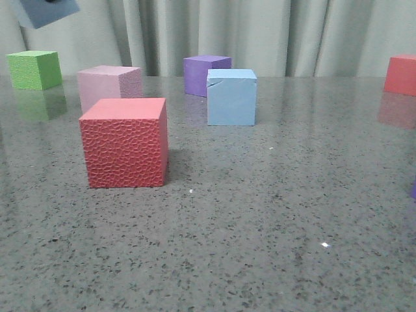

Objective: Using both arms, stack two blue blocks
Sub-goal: 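Grasp the second light blue cube with the left gripper and lift, then carry the held blue cube over the placed blue cube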

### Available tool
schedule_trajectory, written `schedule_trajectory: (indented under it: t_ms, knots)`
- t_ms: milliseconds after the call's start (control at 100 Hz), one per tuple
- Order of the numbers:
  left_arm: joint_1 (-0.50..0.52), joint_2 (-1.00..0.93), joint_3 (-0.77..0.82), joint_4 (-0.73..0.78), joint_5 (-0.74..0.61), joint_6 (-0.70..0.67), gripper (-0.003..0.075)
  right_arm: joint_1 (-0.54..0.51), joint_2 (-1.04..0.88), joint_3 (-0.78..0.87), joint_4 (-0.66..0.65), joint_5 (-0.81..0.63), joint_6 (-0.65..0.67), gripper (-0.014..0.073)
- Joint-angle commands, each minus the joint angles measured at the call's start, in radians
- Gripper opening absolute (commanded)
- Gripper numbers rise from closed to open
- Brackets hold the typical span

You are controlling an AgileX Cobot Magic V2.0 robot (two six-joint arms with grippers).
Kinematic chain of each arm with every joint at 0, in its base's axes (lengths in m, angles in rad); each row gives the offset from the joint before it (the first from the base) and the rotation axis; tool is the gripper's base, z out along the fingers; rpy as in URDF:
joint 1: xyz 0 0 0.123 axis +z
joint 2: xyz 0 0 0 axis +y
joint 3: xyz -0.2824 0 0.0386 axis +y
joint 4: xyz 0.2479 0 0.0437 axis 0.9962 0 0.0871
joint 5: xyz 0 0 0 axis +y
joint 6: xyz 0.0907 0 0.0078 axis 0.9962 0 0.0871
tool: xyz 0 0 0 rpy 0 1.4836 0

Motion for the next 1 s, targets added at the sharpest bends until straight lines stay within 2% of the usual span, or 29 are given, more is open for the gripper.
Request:
schedule_trajectory:
  t_ms: [0,350,640,770,990]
  knots:
    - [-0.057,-0.043,-0.044,-0.019,0.007,-0.009,0.0228,-0.001,0.005,-0.022,-0.003,-0.065,-0.008,0.0655]
    - [-0.226,-0.043,-0.045,-0.012,-0.153,-0.009,0.0229,-0.001,0.005,-0.022,0.008,-0.058,-0.008,0.0655]
    - [-0.270,-0.037,-0.047,0.003,-0.253,0.000,0.0229,-0.001,0.005,-0.022,0.027,-0.059,-0.008,0.0655]
    - [-0.272,0.010,-0.105,0.003,-0.231,0.001,0.0231,-0.001,0.005,-0.022,0.031,-0.061,-0.008,0.0655]
    - [-0.303,0.142,-0.307,0.001,-0.132,0.022,0.0232,-0.001,0.005,-0.022,0.032,-0.061,-0.008,0.0655]
